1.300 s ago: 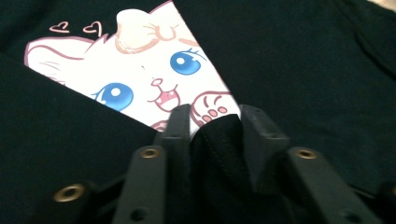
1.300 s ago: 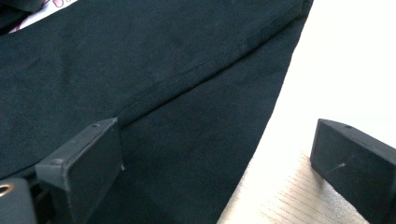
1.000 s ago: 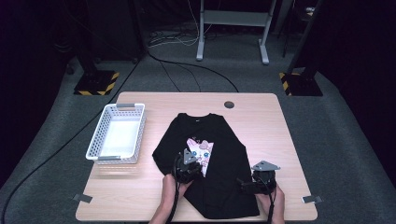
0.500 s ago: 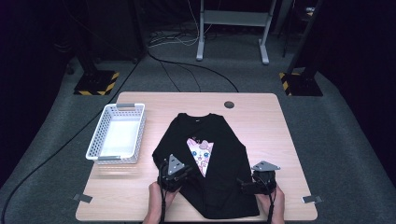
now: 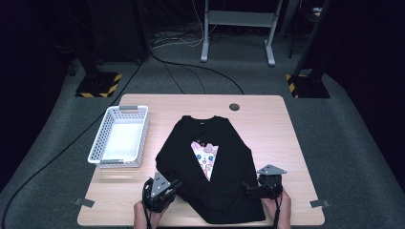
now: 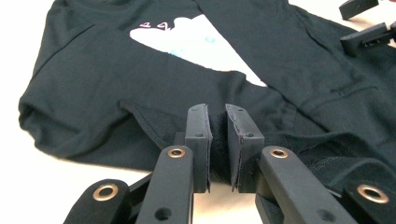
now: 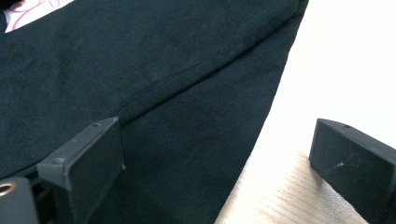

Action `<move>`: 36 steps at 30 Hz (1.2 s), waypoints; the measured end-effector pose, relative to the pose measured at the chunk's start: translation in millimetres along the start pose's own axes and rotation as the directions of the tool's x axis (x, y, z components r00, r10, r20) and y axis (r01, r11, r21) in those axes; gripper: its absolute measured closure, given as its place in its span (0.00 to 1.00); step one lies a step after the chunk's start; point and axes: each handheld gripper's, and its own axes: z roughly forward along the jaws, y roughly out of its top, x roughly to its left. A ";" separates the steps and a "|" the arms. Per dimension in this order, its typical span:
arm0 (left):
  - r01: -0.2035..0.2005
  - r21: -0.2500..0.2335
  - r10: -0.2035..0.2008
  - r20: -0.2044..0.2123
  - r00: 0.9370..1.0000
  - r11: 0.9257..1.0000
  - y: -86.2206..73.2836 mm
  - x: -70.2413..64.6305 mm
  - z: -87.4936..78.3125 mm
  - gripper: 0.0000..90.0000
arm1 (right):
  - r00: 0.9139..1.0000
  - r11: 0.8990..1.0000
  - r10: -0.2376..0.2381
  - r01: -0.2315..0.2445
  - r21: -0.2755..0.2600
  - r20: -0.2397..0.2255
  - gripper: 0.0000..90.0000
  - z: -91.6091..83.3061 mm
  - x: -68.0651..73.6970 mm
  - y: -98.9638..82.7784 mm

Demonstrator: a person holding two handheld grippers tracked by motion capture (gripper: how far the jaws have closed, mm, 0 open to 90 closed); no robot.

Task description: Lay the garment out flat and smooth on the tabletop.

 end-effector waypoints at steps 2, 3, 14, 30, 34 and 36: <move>0.004 -0.002 -0.004 -0.004 1.000 1.000 -4.4 1.0 -5.7 0.89 | 1.000 1.000 0.000 0.000 0.000 0.000 0.03 0.0 -0.1 0.0; 0.004 0.000 -0.004 -0.006 1.000 1.000 -6.6 1.8 -8.3 0.88 | 1.000 1.000 0.000 0.000 0.000 0.000 0.03 0.0 -0.1 0.0; 0.032 0.026 -0.032 0.002 0.999 0.999 -33.7 5.0 -27.6 0.86 | 1.000 1.000 -0.001 0.001 0.000 0.000 0.03 0.1 0.0 0.0; 0.049 -0.021 -0.050 -0.027 0.998 0.999 -34.3 15.9 -61.1 0.43 | 1.000 1.000 -0.001 0.000 0.001 0.000 0.03 0.1 0.0 0.1; 0.029 0.001 -0.029 -0.008 1.000 1.000 -14.5 24.2 -40.8 0.31 | 1.000 1.000 -0.001 0.001 0.001 0.000 0.03 0.1 0.0 0.1; 0.018 0.045 -0.018 0.006 1.000 0.999 -6.8 27.5 -20.9 0.25 | 1.000 1.000 -0.001 0.001 0.001 0.001 0.02 0.2 0.1 0.1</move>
